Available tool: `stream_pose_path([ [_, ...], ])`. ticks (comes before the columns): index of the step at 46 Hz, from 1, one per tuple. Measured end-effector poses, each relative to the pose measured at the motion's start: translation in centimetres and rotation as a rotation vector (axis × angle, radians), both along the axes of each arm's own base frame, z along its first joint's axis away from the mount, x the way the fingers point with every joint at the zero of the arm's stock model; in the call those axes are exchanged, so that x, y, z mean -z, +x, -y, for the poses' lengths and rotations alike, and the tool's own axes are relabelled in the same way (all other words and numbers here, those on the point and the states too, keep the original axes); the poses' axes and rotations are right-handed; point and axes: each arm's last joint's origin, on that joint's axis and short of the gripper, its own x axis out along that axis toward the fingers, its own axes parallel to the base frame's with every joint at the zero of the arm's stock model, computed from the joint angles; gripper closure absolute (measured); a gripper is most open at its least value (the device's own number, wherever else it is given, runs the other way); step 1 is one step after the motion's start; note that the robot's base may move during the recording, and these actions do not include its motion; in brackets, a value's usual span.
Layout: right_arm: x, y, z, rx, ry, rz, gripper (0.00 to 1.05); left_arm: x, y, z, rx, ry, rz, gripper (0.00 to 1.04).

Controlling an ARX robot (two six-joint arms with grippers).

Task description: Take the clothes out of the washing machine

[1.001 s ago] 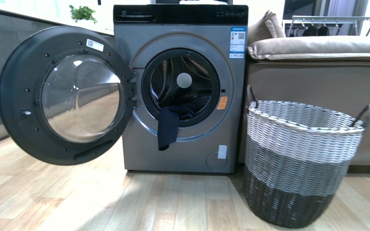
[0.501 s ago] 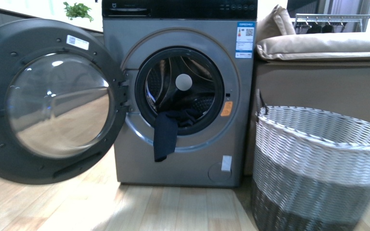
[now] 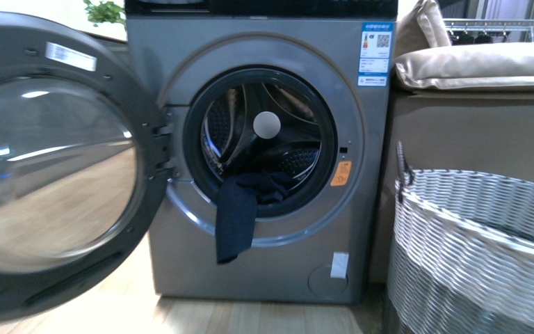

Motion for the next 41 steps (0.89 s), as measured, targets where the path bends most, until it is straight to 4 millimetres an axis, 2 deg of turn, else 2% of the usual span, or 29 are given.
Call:
stream_pose_path([
  [41,0.02,0.01,0.00,0.001,0.000,-0.002,0.07,0.02,0.01,0.00,0.001,0.000,-0.002,0.06],
])
